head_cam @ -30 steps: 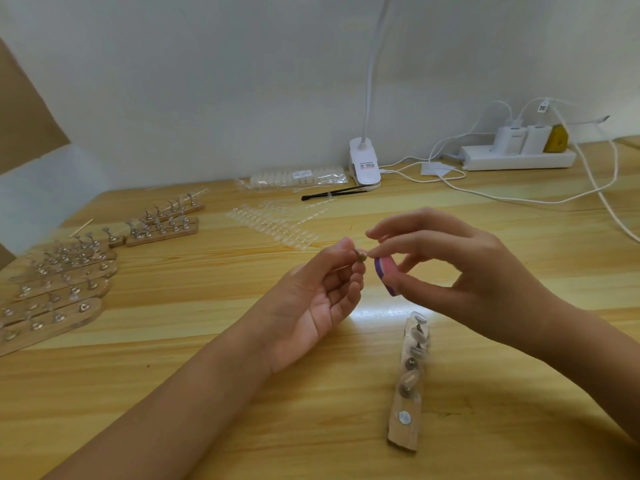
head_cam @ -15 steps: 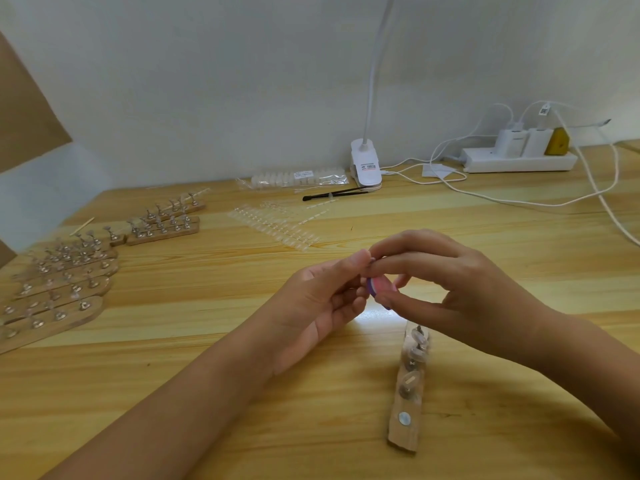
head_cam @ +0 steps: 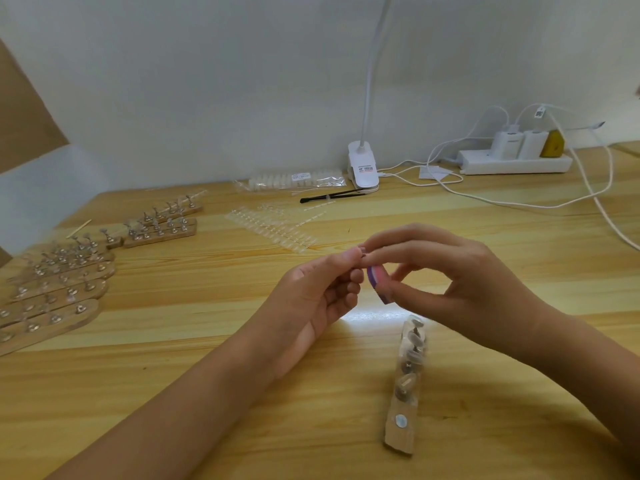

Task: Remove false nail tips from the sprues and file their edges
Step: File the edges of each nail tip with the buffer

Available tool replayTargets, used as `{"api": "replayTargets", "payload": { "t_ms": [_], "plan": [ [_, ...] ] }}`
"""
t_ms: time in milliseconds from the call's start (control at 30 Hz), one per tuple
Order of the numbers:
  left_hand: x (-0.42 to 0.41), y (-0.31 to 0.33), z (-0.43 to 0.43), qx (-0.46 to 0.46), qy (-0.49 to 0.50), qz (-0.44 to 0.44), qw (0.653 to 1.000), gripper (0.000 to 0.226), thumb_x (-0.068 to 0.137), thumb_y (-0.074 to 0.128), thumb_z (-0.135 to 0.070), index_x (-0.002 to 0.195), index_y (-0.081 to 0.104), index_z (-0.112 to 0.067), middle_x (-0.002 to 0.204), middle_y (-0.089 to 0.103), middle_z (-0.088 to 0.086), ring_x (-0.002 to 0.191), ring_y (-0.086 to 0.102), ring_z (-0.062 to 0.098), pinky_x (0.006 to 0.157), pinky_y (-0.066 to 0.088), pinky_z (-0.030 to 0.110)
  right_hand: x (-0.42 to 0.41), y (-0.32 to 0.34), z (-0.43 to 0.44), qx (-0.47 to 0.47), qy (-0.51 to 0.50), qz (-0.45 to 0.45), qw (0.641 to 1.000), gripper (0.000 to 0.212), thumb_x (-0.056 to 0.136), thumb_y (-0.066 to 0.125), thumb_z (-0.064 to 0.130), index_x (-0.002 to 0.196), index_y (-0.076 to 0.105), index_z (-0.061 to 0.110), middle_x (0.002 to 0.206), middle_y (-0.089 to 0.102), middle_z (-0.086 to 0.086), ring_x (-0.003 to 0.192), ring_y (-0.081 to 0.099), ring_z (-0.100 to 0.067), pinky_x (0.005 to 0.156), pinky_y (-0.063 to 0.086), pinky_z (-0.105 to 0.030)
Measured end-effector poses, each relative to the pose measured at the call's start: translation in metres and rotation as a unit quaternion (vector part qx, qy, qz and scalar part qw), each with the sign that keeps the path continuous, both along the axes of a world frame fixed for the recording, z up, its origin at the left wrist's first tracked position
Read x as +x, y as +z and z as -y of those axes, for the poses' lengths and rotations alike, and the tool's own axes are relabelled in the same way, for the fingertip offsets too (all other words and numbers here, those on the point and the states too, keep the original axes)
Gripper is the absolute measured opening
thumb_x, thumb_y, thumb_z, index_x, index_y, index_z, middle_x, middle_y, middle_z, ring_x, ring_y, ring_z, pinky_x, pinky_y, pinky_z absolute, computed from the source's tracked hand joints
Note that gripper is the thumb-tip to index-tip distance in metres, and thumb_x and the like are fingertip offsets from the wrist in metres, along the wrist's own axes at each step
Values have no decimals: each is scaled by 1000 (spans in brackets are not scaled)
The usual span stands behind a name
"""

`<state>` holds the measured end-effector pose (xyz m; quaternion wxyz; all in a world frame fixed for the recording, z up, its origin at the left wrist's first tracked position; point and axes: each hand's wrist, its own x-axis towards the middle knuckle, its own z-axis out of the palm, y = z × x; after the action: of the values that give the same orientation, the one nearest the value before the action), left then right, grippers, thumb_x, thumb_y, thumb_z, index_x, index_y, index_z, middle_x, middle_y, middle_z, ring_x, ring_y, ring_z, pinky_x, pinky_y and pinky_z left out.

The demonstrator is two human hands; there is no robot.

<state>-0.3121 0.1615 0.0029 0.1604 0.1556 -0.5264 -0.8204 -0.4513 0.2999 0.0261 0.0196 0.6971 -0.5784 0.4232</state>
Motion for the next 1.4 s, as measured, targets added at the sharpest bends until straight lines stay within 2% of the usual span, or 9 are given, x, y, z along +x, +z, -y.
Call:
{"api": "replayTargets", "payload": {
  "t_ms": [100,200,333,433,600,867,1067,1200,1400],
  "plan": [
    [1,1,1,-20,34,5,999,17,78,74,-35,83,81,-20,73,61,-6,65,56,4,63,52,16,-1,8,-2,43,2,177,983,26,83,64,31,107,71,22,106,69,11,101,66,-5,82,53,-14],
    [4,2,0,-102,66,19,992,28,69,76,-47,87,80,-26,76,58,-11,70,54,3,67,50,17,-6,13,-4,66,6,312,948,27,80,65,38,104,75,29,98,74,6,90,70,-7,77,53,-13],
    [6,3,-5,-157,78,20,984,28,67,74,-52,84,78,-30,76,58,-13,71,54,2,71,48,19,-8,9,-2,92,21,389,917,30,79,67,37,106,75,28,93,74,2,85,70,-10,76,54,-17],
    [7,4,-6,-184,82,20,979,32,69,74,-50,89,76,-25,74,58,-13,71,54,2,75,49,21,-6,8,-1,113,42,403,907,27,79,68,33,104,74,24,87,73,3,81,69,-9,74,54,-18],
    [8,5,-15,-241,58,13,969,13,81,67,-36,84,71,-24,67,60,-19,67,55,-1,76,51,18,-4,6,0,97,37,408,907,27,79,69,33,103,74,20,90,73,-2,84,71,-13,75,55,-19],
    [7,4,-16,-230,59,4,971,11,80,68,-38,78,74,-29,67,59,-16,66,54,1,76,51,18,-10,8,-3,177,72,382,904,21,81,68,29,100,71,20,91,73,0,85,71,-14,74,56,-19],
    [7,5,-15,-250,58,3,967,12,78,71,-41,77,71,-29,65,58,-17,65,53,1,75,50,17,-3,2,1,96,43,417,903,27,77,71,32,99,71,15,85,73,0,80,71,-13,72,56,-20],
    [7,4,-16,-239,64,11,969,10,79,67,-38,75,72,-31,65,59,-17,65,54,1,73,49,18,-5,1,0,128,58,402,905,24,81,68,27,100,68,12,87,71,-1,81,70,-16,73,56,-22],
    [6,3,-20,-219,52,14,974,11,79,68,-38,78,73,-29,66,59,-16,65,53,2,74,50,18,-10,5,-1,150,72,387,907,17,83,69,30,97,71,21,87,71,2,81,69,-13,73,55,-21]
  ]
}}
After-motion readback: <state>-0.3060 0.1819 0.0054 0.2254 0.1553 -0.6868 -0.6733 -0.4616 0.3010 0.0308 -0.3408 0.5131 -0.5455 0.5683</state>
